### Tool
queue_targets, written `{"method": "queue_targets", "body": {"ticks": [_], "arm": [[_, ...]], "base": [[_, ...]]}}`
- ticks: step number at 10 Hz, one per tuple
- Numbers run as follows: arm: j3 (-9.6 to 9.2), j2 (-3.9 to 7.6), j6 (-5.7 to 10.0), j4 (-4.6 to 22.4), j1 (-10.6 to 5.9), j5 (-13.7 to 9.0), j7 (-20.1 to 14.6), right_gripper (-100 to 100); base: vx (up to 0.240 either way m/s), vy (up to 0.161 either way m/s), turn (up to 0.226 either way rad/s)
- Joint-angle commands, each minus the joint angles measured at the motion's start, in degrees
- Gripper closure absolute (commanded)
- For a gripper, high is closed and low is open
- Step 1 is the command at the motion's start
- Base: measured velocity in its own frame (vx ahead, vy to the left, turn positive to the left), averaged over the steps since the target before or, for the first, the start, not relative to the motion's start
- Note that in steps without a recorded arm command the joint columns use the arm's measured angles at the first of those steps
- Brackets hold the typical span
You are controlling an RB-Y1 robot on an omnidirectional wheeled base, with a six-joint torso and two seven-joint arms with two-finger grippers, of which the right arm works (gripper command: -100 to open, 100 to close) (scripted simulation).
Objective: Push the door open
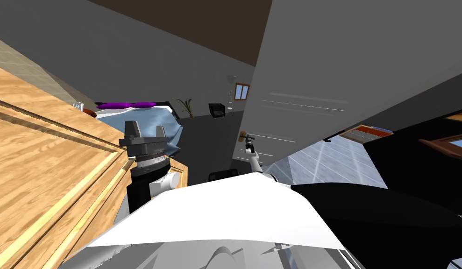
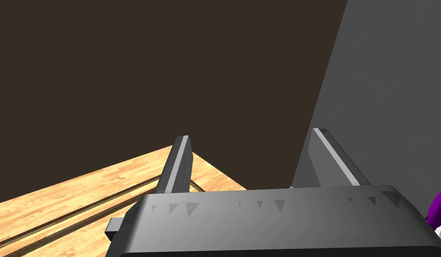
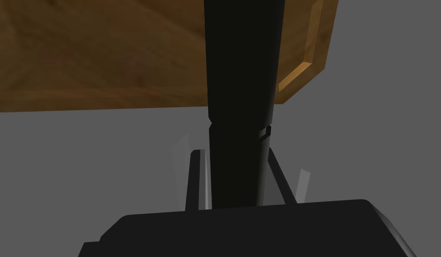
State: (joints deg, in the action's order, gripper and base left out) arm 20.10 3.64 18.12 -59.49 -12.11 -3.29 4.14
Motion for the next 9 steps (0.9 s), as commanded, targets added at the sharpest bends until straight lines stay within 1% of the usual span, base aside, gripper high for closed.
{"method": "queue_targets", "body": {"ticks": [1, 8, 9], "arm": [[1.50, 0.99, 0.11, -0.1, -0.18, -0.3, 0.1, 100], [7.07, 1.75, 0.06, -0.5, 0.47, -1.3, 1.2, 100], [7.46, 1.78, 0.05, -0.5, 0.51, -1.4, 1.3, 100]], "base": [[0.201, 0.082, -0.070], [0.191, 0.067, -0.070], [0.164, 0.063, -0.083]]}}
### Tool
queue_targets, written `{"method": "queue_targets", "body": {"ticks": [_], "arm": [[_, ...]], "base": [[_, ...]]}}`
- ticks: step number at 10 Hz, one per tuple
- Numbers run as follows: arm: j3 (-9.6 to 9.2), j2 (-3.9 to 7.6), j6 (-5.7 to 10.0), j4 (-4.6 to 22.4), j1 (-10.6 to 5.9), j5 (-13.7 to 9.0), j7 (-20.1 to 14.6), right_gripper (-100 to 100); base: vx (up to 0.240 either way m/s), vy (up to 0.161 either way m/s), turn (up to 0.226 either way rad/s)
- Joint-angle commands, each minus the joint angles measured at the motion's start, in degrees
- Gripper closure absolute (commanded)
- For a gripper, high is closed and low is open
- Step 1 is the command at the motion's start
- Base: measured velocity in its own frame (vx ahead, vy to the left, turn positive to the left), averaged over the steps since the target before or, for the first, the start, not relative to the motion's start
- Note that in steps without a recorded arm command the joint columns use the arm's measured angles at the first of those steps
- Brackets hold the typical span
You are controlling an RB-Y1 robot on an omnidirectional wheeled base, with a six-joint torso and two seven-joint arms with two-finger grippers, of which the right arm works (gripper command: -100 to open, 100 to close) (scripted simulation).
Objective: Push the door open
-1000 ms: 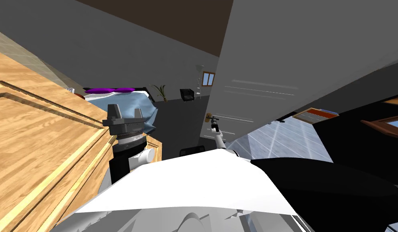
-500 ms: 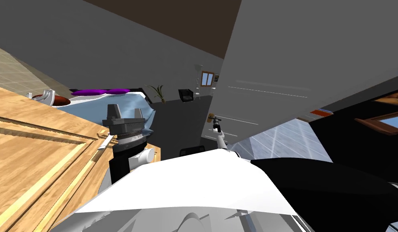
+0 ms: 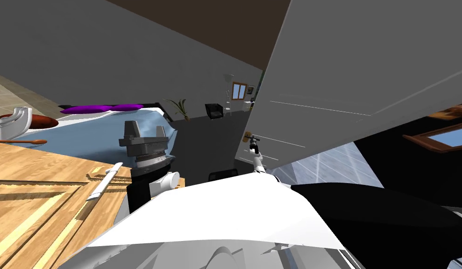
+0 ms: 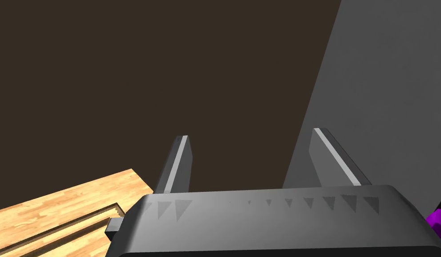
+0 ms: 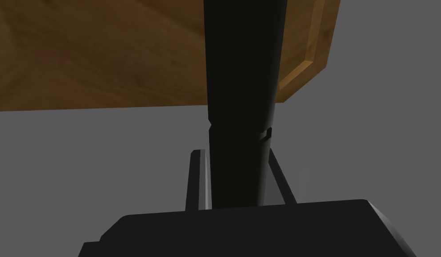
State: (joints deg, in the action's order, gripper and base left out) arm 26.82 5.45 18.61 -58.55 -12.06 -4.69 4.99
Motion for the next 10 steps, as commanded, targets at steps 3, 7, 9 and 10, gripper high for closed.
{"method": "queue_targets", "body": {"ticks": [3, 7, 9, 10], "arm": [[3.22, -0.01, -0.46, -1.6, 0.75, -0.5, 0.9, 100], [5.36, -0.13, -0.49, -1.8, 1.00, -0.9, 1.3, 100], [6.16, -0.22, -0.49, -1.8, 1.09, -1.0, 1.5, 100], [6.40, -0.25, -0.50, -1.8, 1.12, -1.0, 1.5, 100]], "base": [[0.201, 0.070, -0.072], [0.184, 0.049, -0.068], [0.173, 0.042, -0.047], [0.154, 0.040, -0.047]]}}
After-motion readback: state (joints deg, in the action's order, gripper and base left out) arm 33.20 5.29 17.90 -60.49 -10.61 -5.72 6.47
